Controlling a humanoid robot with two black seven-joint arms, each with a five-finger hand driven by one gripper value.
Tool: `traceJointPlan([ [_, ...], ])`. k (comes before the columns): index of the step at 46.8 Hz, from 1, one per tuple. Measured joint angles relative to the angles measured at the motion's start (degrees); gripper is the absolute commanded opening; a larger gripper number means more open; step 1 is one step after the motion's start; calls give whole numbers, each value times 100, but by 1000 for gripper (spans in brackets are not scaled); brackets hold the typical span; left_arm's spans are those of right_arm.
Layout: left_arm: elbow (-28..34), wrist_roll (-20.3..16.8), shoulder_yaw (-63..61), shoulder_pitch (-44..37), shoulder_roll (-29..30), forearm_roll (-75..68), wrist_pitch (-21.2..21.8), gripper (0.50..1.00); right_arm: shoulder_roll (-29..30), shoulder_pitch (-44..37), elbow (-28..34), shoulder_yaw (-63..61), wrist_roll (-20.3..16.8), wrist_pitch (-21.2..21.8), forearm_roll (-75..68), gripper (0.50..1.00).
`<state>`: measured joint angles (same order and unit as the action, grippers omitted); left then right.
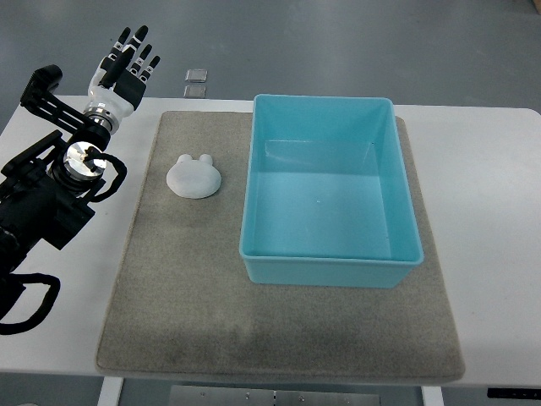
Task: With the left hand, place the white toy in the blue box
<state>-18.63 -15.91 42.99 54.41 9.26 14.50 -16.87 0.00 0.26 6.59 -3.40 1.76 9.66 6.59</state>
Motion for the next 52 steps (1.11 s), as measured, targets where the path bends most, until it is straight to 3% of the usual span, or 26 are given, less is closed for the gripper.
traceJointPlan([
  [15,-39,9,-654,115,19,-279,39,992,0,1,0,3,0,0,0,936],
  [34,-231,-3,-973,181,72,-2386,-63,992,0,1,0,-1,0,1,0,936],
  [52,-1781,8,-1007,89,1164,-4004,-56,990,0,1,0,0,0,1,0,936],
])
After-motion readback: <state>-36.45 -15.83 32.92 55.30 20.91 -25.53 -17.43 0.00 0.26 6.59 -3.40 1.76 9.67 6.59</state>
